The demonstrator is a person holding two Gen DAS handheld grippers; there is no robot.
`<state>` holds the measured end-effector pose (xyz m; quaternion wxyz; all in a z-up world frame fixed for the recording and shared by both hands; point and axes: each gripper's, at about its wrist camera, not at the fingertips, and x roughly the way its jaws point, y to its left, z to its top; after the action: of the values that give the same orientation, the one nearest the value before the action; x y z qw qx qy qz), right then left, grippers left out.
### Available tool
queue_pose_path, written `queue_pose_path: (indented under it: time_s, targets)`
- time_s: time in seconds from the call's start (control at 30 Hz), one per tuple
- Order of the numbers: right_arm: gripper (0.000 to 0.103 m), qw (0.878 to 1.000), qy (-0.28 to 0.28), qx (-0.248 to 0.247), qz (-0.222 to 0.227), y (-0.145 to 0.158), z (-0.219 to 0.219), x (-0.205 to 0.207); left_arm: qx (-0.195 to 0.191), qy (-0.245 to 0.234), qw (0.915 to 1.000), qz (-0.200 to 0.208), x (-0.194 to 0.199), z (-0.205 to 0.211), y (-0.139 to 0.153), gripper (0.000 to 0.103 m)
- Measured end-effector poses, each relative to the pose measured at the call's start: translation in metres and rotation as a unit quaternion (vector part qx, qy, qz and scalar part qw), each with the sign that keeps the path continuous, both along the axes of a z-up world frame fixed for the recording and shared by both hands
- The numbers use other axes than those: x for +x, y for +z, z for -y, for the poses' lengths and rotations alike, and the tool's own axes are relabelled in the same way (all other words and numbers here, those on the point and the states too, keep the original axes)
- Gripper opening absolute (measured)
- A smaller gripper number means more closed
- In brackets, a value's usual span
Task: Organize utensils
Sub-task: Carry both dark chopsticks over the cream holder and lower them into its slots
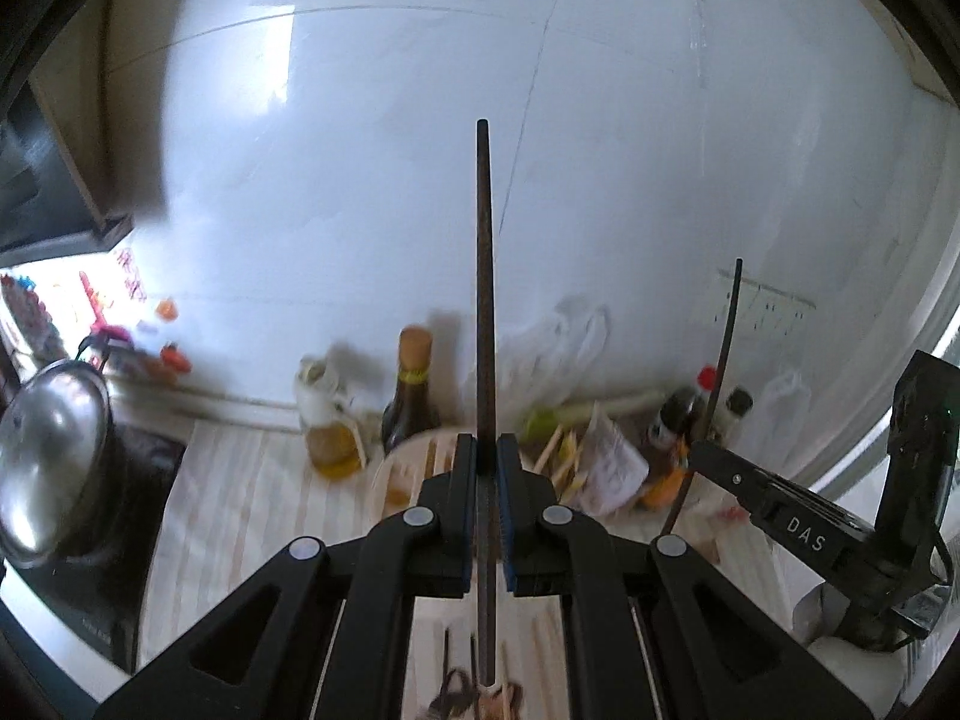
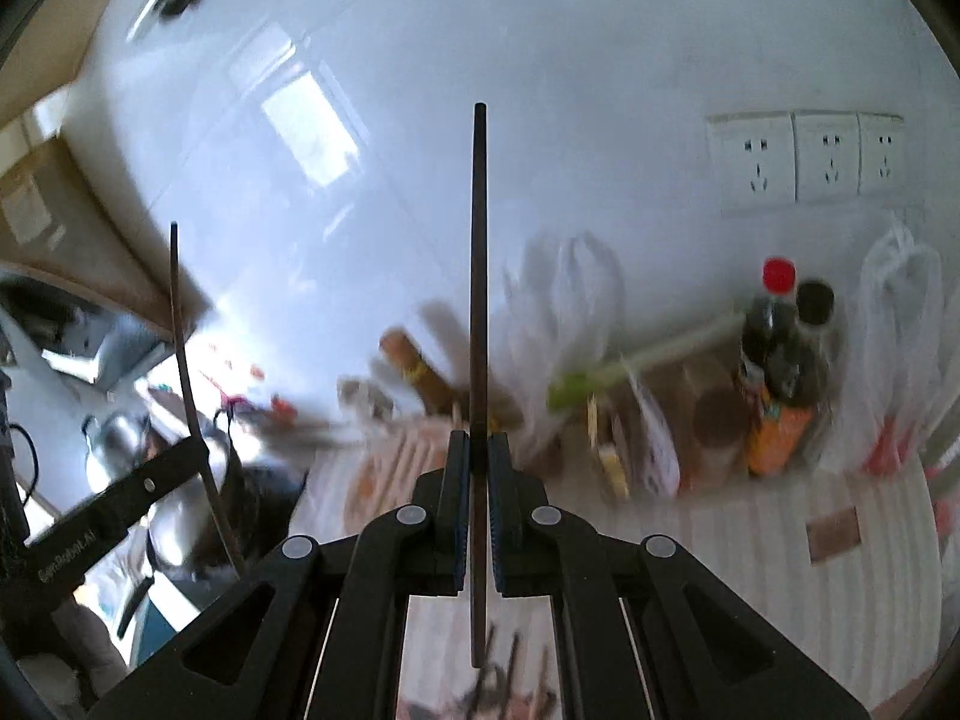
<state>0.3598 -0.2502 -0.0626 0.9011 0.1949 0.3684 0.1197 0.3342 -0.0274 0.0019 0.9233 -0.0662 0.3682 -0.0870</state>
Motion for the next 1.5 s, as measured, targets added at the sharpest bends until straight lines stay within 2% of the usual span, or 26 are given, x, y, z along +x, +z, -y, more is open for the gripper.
queue_pose_path:
  time_s: [0.17, 0.33, 0.53, 0.93, 1.5]
  targets:
    - [0.006, 0.999, -0.033, 0.015, 0.039, 0.007, 0.012, 0.033, 0.000, -0.003, 0.9999, 0.009, 0.037, 0.010, -0.001, 0.004]
    - [0.006, 0.993, -0.066, 0.025, 0.093, 0.002, 0.019, 0.051, -0.001, -0.007, 0.9999, 0.012, 0.070, 0.016, -0.014, 0.004]
    - [0.006, 0.988, -0.070, 0.050, 0.127, -0.010, 0.012, 0.069, -0.019, -0.006, 0.9997, 0.011, 0.096, 0.017, -0.028, 0.004]
    - [0.006, 0.989, -0.041, 0.072, 0.124, -0.052, -0.010, 0.093, -0.030, -0.006, 0.9995, 0.007, 0.113, 0.019, -0.052, 0.004]
    - [0.006, 0.991, 0.010, 0.057, 0.119, -0.079, -0.021, 0.063, -0.044, -0.019, 0.9988, 0.011, 0.114, 0.016, -0.078, 0.005]
